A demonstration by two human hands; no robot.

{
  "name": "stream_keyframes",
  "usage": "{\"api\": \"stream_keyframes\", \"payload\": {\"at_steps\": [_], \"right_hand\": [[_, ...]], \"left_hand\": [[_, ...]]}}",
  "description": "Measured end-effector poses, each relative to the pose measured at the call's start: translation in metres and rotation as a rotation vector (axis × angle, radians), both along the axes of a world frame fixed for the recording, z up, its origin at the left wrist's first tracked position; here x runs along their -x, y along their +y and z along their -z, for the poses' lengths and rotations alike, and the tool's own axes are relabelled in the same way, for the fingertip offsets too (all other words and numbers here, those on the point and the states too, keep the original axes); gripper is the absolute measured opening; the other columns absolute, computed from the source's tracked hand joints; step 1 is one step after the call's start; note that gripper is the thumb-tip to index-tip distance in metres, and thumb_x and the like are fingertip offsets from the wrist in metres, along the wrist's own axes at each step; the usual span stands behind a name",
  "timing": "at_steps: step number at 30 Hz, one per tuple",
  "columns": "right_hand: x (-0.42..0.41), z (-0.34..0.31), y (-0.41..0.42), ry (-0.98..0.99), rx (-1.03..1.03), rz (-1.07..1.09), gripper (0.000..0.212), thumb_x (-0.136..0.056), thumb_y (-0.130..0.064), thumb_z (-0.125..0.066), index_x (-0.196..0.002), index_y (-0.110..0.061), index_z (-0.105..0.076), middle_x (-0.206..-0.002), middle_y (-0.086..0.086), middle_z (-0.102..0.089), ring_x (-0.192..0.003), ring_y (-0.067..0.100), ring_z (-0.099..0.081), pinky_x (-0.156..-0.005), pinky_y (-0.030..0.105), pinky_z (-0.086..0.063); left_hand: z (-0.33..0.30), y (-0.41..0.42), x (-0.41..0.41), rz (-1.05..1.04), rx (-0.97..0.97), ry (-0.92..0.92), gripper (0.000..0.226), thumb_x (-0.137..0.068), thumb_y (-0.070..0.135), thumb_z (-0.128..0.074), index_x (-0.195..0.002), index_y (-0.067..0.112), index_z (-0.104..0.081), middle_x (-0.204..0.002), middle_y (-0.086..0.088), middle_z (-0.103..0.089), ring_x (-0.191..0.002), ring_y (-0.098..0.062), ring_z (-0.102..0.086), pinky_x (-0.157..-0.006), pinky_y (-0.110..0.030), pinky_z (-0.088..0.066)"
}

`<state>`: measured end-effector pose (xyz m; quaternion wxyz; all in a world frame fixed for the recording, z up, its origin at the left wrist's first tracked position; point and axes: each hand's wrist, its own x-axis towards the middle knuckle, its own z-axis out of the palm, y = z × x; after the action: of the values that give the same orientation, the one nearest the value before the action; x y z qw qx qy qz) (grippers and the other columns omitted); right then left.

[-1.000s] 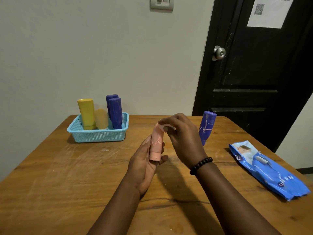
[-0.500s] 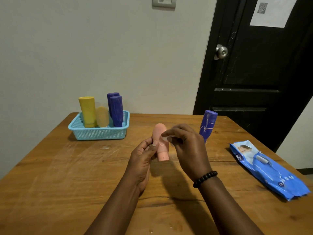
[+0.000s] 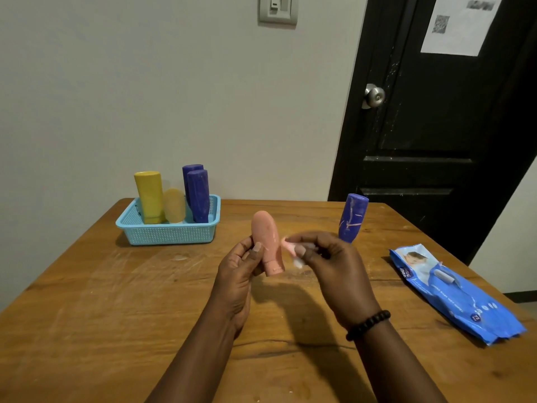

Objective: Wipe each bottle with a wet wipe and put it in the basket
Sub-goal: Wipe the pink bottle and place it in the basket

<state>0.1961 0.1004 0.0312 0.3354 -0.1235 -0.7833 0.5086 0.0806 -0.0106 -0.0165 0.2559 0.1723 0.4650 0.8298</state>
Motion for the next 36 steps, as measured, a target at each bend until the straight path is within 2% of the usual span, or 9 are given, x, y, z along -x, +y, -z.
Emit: {"api": "stream_keyframes", "payload": {"at_steps": [7, 13, 16, 18, 20, 24, 29, 34, 36], "right_hand": [[0.023, -0.018, -0.002, -0.019, -0.57, 0.127, 0.026, -0.086, -0.001, -0.063, -0.103, -0.019, -0.07, -0.108, -0.011, -0.058, -0.089, -0.007, -0.053, -0.08, 0.002, -0.045], [-0.001, 0.001, -0.004, -0.149, -0.213, -0.119, 0.025, -0.089, -0.002, -0.062, -0.094, -0.023, -0.074, -0.098, -0.011, -0.068, -0.096, -0.003, -0.061, -0.079, 0.014, -0.051], [0.0, -0.009, -0.001, -0.072, 0.051, -0.127, 0.023, -0.092, -0.007, -0.058, -0.098, -0.023, -0.073, -0.099, -0.013, -0.07, -0.093, -0.003, -0.063, -0.075, 0.014, -0.053], [0.008, -0.019, 0.004, -0.013, 0.001, -0.024, 0.023, -0.092, -0.007, -0.059, -0.099, -0.025, -0.072, -0.099, -0.014, -0.07, -0.093, -0.006, -0.061, -0.074, 0.012, -0.052], [0.015, -0.023, 0.003, -0.01, -0.179, 0.054, 0.026, -0.091, -0.004, -0.06, -0.1, -0.025, -0.072, -0.103, -0.013, -0.067, -0.096, -0.008, -0.058, -0.076, 0.007, -0.049], [0.011, -0.012, -0.003, -0.049, -0.386, 0.078, 0.03, -0.087, 0.004, -0.061, -0.098, -0.022, -0.071, -0.102, -0.013, -0.062, -0.1, -0.009, -0.054, -0.081, 0.004, -0.045], [-0.005, -0.002, -0.003, -0.219, -0.343, -0.06, 0.027, -0.09, -0.001, -0.062, -0.094, -0.025, -0.075, -0.096, -0.012, -0.066, -0.094, -0.007, -0.058, -0.078, 0.007, -0.047], [-0.007, -0.011, 0.002, -0.14, -0.018, -0.099, 0.023, -0.092, -0.01, -0.059, -0.098, -0.027, -0.074, -0.099, -0.016, -0.069, -0.094, -0.004, -0.061, -0.077, 0.017, -0.053], [0.0, -0.017, 0.004, -0.049, -0.033, -0.025, 0.023, -0.092, -0.01, -0.059, -0.101, -0.027, -0.072, -0.102, -0.015, -0.068, -0.096, -0.006, -0.06, -0.077, 0.014, -0.053]], "left_hand": [[0.003, 0.001, -0.002, 0.021, 0.047, 0.061, 0.048, -0.085, 0.03, -0.067, -0.13, 0.018, -0.06, -0.119, -0.008, -0.07, -0.103, -0.021, -0.067, -0.078, -0.032, -0.055], [0.002, 0.0, 0.005, -0.009, 0.028, 0.029, 0.049, -0.083, 0.027, -0.067, -0.129, 0.012, -0.062, -0.117, -0.012, -0.072, -0.1, -0.021, -0.069, -0.075, -0.03, -0.057], [0.003, 0.001, 0.005, 0.023, 0.012, 0.04, 0.044, -0.084, 0.026, -0.065, -0.125, 0.014, -0.063, -0.114, -0.01, -0.073, -0.098, -0.019, -0.069, -0.076, -0.031, -0.057], [0.002, 0.002, 0.002, 0.029, 0.028, 0.071, 0.043, -0.084, 0.027, -0.066, -0.125, 0.016, -0.064, -0.11, -0.006, -0.074, -0.094, -0.015, -0.069, -0.072, -0.028, -0.057], [0.002, 0.003, 0.0, 0.029, 0.024, 0.076, 0.042, -0.083, 0.027, -0.066, -0.124, 0.017, -0.065, -0.108, -0.005, -0.074, -0.091, -0.013, -0.069, -0.07, -0.027, -0.056], [0.003, 0.002, 0.001, 0.016, 0.023, 0.063, 0.043, -0.083, 0.026, -0.067, -0.125, 0.017, -0.064, -0.114, -0.007, -0.073, -0.096, -0.016, -0.07, -0.072, -0.028, -0.057], [0.005, 0.001, 0.003, -0.042, 0.056, 0.052, 0.046, -0.081, 0.03, -0.068, -0.125, 0.017, -0.064, -0.119, -0.009, -0.071, -0.107, -0.025, -0.067, -0.087, -0.038, -0.056], [0.004, 0.001, 0.004, -0.031, 0.051, 0.064, 0.046, -0.08, 0.03, -0.069, -0.124, 0.016, -0.065, -0.11, -0.007, -0.073, -0.093, -0.02, -0.068, -0.077, -0.035, -0.057], [0.003, 0.001, 0.003, -0.019, 0.072, 0.105, 0.043, -0.083, 0.029, -0.068, -0.124, 0.016, -0.065, -0.106, -0.006, -0.074, -0.086, -0.015, -0.069, -0.071, -0.03, -0.056]]}}
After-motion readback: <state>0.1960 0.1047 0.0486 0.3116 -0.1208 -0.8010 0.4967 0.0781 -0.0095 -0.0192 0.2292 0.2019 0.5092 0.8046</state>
